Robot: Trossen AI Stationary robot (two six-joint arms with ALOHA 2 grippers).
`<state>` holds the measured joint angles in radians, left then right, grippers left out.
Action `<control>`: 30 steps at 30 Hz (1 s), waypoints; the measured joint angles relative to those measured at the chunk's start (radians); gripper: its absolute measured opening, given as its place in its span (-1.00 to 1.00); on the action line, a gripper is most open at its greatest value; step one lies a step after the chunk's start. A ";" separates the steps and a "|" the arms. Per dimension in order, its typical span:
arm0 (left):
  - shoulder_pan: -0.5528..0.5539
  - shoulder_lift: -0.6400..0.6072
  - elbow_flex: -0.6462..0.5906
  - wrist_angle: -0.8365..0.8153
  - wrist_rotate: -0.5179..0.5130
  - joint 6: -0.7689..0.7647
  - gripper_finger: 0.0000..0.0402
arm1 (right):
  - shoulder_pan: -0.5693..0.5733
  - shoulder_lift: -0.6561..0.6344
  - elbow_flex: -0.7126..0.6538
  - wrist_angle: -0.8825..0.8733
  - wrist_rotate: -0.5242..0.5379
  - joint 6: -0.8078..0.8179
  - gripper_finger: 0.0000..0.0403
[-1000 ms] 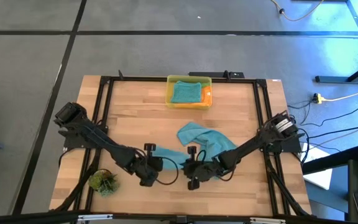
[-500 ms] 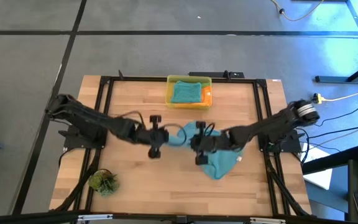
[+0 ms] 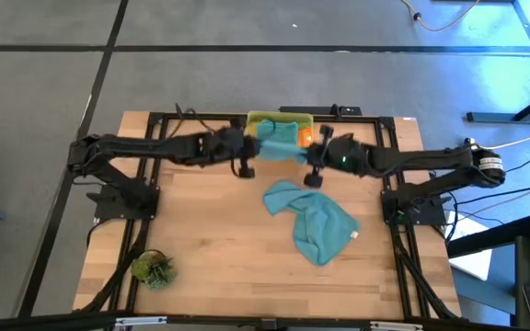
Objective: Fold microfiber towels
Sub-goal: Put the top blue microfiber cloth into the yellow bin
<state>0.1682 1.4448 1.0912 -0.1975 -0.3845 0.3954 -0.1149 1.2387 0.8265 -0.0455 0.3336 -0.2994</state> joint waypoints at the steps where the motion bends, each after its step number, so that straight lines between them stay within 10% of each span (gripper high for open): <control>1: 0.031 0.000 0.000 0.034 0.025 0.024 -1.00 | -0.034 -0.006 0.000 0.010 0.000 -0.026 -0.97; 13: 0.343 0.046 0.000 0.280 0.376 0.144 -1.00 | -0.444 0.035 0.003 0.134 -0.343 -0.157 -0.98; 30: 0.500 0.256 0.000 0.510 0.467 0.270 -1.00 | -0.661 0.296 0.000 0.444 -0.497 -0.210 -0.98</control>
<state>0.6683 1.7011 1.0908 0.3125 0.0830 0.6659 -0.7760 1.5347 0.8265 0.3983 -0.1633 -0.5091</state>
